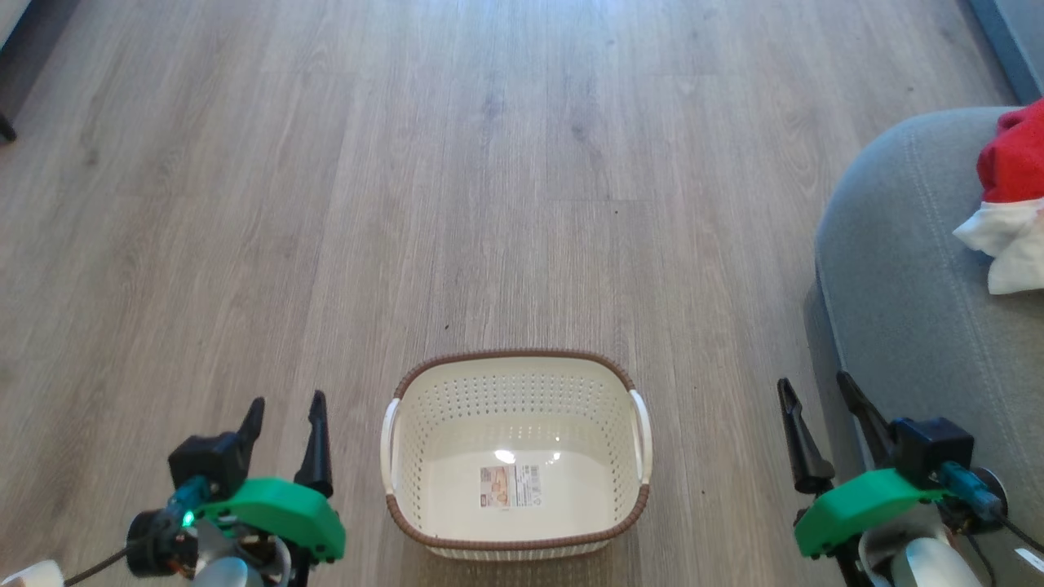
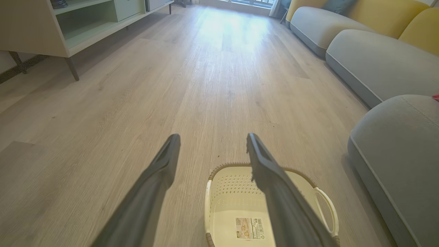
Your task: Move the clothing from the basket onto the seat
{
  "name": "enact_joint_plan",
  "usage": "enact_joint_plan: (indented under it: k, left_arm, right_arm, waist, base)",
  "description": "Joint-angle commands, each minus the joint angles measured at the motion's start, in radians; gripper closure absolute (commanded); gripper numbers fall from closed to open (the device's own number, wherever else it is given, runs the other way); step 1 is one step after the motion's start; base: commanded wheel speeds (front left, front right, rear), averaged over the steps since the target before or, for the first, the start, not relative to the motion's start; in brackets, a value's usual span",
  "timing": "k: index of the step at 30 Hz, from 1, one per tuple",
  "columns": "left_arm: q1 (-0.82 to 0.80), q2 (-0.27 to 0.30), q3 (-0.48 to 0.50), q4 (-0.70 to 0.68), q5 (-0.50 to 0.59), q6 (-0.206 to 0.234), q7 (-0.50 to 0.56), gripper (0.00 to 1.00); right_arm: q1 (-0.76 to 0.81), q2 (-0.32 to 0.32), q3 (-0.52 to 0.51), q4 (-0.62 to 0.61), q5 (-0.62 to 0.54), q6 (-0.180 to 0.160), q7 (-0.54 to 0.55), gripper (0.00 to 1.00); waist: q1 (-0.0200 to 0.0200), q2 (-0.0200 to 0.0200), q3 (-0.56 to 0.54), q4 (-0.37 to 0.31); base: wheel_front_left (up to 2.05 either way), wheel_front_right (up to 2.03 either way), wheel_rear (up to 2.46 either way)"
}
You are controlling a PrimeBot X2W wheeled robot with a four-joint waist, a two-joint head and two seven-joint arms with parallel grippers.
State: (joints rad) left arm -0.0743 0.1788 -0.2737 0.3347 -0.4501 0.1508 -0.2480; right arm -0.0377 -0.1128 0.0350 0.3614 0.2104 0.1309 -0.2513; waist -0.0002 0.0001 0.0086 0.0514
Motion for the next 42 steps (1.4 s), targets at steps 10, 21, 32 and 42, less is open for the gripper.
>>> enact_joint_plan:
  k: [10, 21, 32, 42]
  left_arm:
    - [0.019, -0.029, 0.047, 0.014, 0.022, -0.036, 0.006, 1.00]
    - [0.014, -0.038, 0.078, 0.005, -0.083, -0.058, 0.038, 1.00]
    - [0.010, -0.047, 0.107, -0.005, -0.188, -0.080, 0.069, 1.00]
    - [0.006, -0.055, 0.135, -0.013, -0.283, -0.099, 0.098, 1.00]
  right_arm:
    - [0.013, 0.015, 0.002, 0.039, -0.004, 0.000, 0.006, 1.00]
    - [0.006, 0.019, -0.012, 0.025, 0.121, 0.000, 0.039, 1.00]
    - [-0.001, 0.023, -0.025, 0.010, 0.246, 0.000, 0.070, 1.00]
    - [-0.007, 0.027, -0.037, -0.002, 0.359, 0.000, 0.098, 1.00]
  waist:
    - [0.0002, -0.0001, -0.003, -0.020]
    - [0.0002, -0.0001, -0.003, -0.022]
    - [0.0002, -0.0001, -0.003, -0.025]
    - [0.0002, -0.0001, -0.004, -0.028]
  base:
    - [0.00, 0.00, 0.00]
    - [0.00, 0.00, 0.00]
    - [0.00, 0.00, 0.00]
    - [0.00, 0.00, 0.00]
